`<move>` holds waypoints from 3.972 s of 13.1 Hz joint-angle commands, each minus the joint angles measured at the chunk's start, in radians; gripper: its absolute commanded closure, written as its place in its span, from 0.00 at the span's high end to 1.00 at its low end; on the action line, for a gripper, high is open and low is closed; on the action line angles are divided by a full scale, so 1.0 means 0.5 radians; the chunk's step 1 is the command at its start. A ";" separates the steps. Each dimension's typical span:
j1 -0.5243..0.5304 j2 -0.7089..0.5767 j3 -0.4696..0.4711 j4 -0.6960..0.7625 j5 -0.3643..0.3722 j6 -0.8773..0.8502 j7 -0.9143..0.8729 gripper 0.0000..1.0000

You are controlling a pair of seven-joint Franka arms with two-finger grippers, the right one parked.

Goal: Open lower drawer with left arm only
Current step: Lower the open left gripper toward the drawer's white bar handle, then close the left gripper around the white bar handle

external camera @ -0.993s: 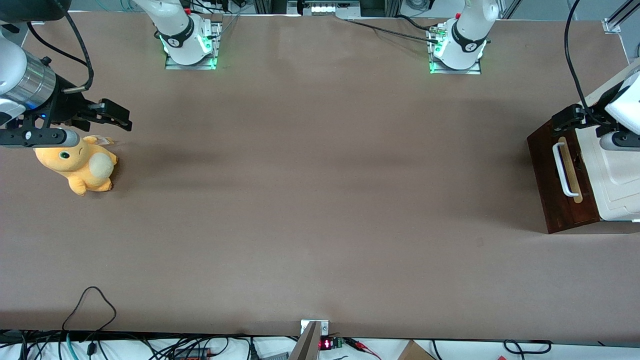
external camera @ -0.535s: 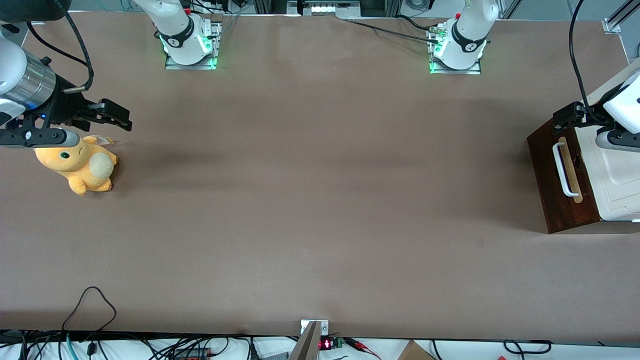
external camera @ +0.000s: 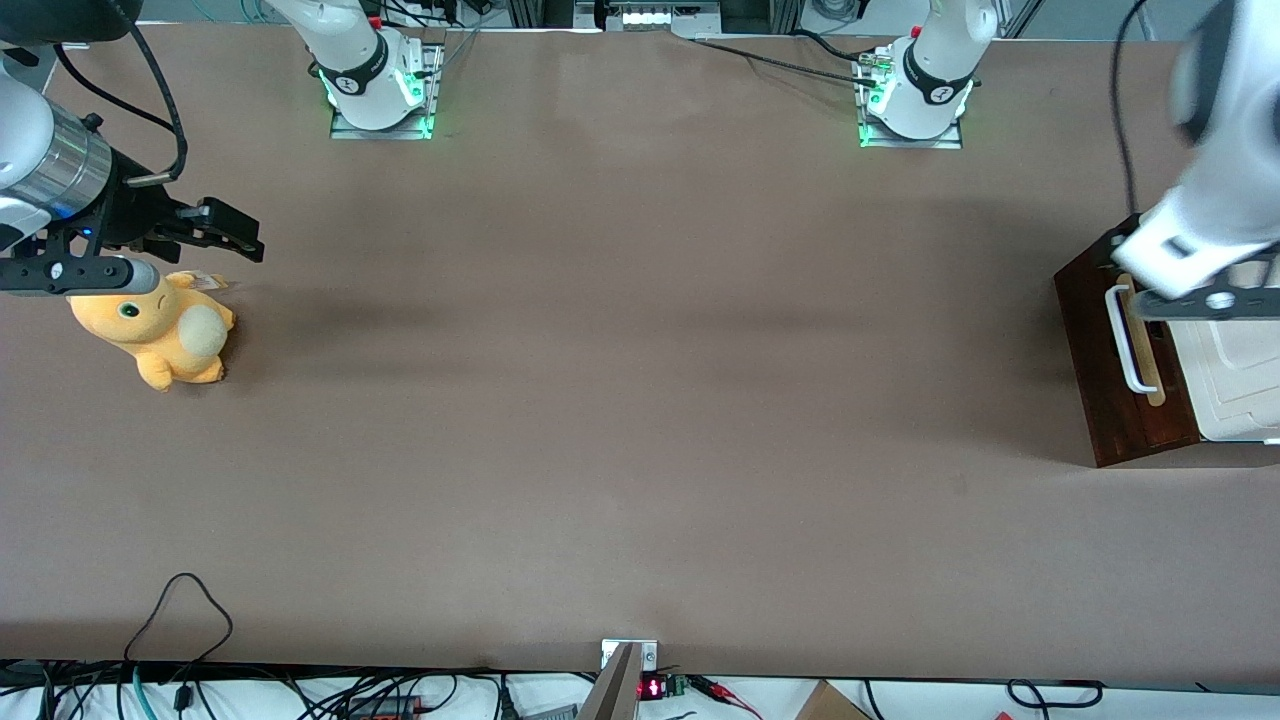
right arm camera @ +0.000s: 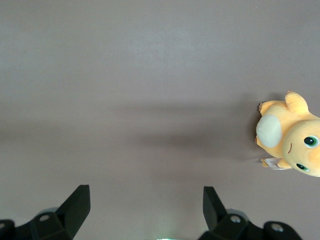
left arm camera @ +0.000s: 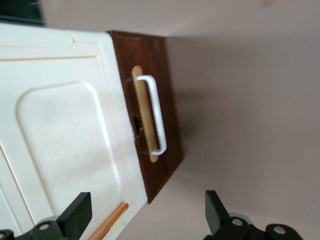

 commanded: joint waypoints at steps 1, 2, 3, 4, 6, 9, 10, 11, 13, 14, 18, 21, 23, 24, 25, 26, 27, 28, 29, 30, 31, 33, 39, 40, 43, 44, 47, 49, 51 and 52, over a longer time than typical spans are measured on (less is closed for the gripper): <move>-0.006 0.005 -0.161 -0.239 0.337 -0.025 -0.457 1.00; -0.015 0.033 -0.204 -0.340 0.469 -0.025 -0.660 1.00; -0.021 0.067 -0.235 -0.436 0.589 -0.025 -0.847 1.00; -0.042 0.118 -0.244 -0.528 0.727 -0.022 -0.988 1.00; -0.082 0.223 -0.241 -0.672 0.972 -0.025 -1.045 1.00; -0.085 0.410 -0.223 -0.774 1.242 -0.007 -1.256 1.00; -0.085 0.465 -0.198 -0.783 1.322 -0.001 -1.299 1.00; -0.085 0.517 -0.143 -0.783 1.381 0.011 -1.306 1.00; -0.107 0.612 -0.054 -0.786 1.543 0.073 -1.321 0.97; -0.131 0.646 -0.014 -0.789 1.602 0.076 -1.358 0.97; -0.159 0.705 0.010 -0.842 1.694 0.057 -1.526 0.98; -0.168 0.769 0.020 -0.835 1.731 -0.001 -1.628 0.97; -0.174 0.812 0.026 -0.890 1.823 0.020 -1.893 0.97; -0.174 0.825 0.053 -0.912 1.878 0.021 -1.950 0.97; -0.171 0.825 0.063 -0.912 1.885 0.024 -1.944 0.97; -0.171 0.822 0.063 -0.912 1.885 0.024 -1.938 0.97; -0.168 0.822 0.087 -0.909 1.885 0.027 -1.880 0.97; -0.165 0.819 0.105 -0.903 1.891 0.045 -1.834 0.97; -0.156 0.815 0.130 -0.903 1.891 0.075 -1.824 0.96; -0.156 0.815 0.160 -0.903 1.897 0.094 -1.824 0.94; -0.156 0.815 0.164 -0.903 1.915 0.100 -1.824 0.90; -0.156 0.819 0.164 -0.903 1.918 0.100 -1.824 0.77; -0.159 0.822 0.167 -0.894 1.925 0.106 -1.824 0.61; -0.159 0.825 0.164 -0.885 1.925 0.106 -1.824 0.61; -0.162 0.837 0.170 -0.863 1.961 0.113 -1.824 0.61; -0.165 0.837 0.182 -0.860 1.961 0.113 -1.824 0.61; -0.168 0.849 0.191 -0.842 1.965 0.113 -1.827 0.59; -0.171 0.852 0.195 -0.842 1.965 0.113 -1.830 0.53; -0.171 0.858 0.195 -0.842 1.965 0.113 -1.843 0.47; -0.171 0.861 0.195 -0.842 1.965 0.116 -1.846 0.41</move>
